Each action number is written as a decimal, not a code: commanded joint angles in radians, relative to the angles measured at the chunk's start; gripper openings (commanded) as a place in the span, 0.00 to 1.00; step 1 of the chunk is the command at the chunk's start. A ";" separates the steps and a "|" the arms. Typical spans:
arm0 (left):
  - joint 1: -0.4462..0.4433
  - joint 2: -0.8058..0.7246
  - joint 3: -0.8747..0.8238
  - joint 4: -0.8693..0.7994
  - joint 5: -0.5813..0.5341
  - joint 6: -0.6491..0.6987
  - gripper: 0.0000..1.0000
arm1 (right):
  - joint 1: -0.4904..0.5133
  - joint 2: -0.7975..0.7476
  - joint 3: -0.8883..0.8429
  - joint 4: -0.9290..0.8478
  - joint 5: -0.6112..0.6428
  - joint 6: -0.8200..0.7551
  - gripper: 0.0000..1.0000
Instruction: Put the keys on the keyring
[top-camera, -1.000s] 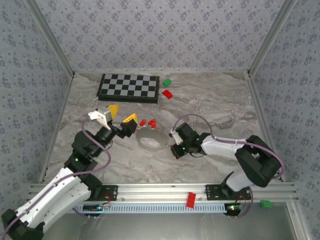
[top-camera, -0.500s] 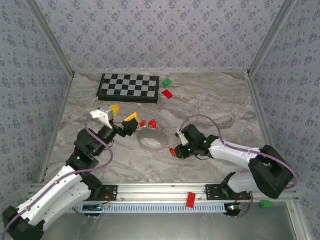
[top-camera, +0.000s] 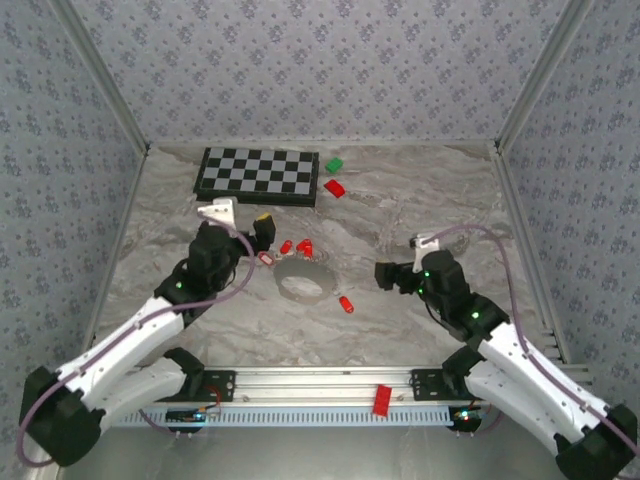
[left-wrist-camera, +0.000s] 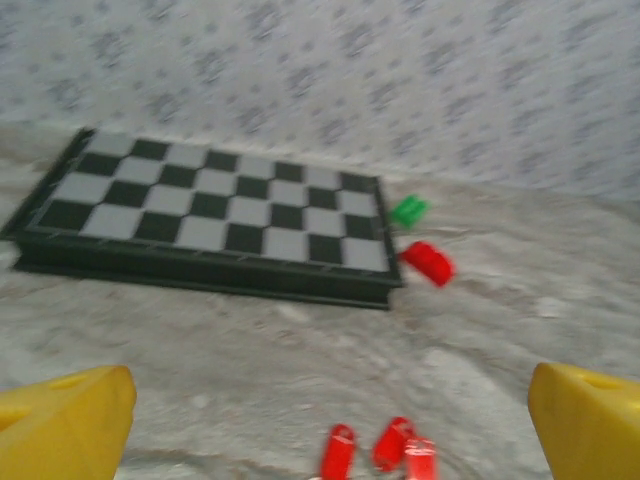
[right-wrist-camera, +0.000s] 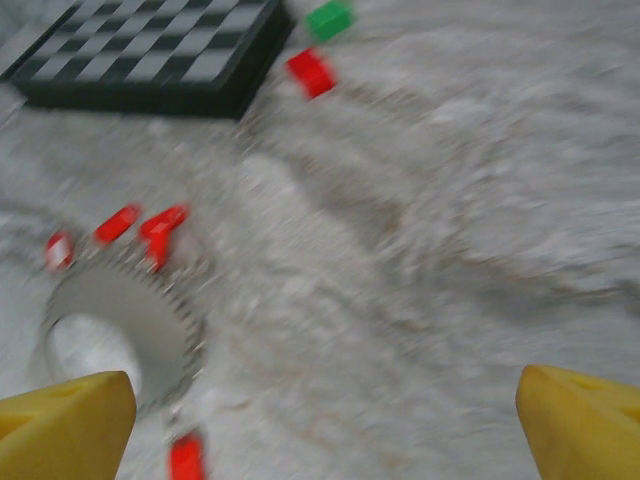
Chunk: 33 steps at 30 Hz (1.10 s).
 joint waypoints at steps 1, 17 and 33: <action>0.027 0.119 0.143 -0.204 -0.232 -0.057 1.00 | -0.073 -0.027 -0.024 0.079 0.173 -0.044 1.00; 0.448 0.389 0.017 0.078 -0.232 0.224 1.00 | -0.437 0.523 -0.166 0.813 0.343 -0.302 1.00; 0.525 0.511 -0.237 0.694 0.028 0.386 1.00 | -0.548 0.907 -0.250 1.426 0.006 -0.391 1.00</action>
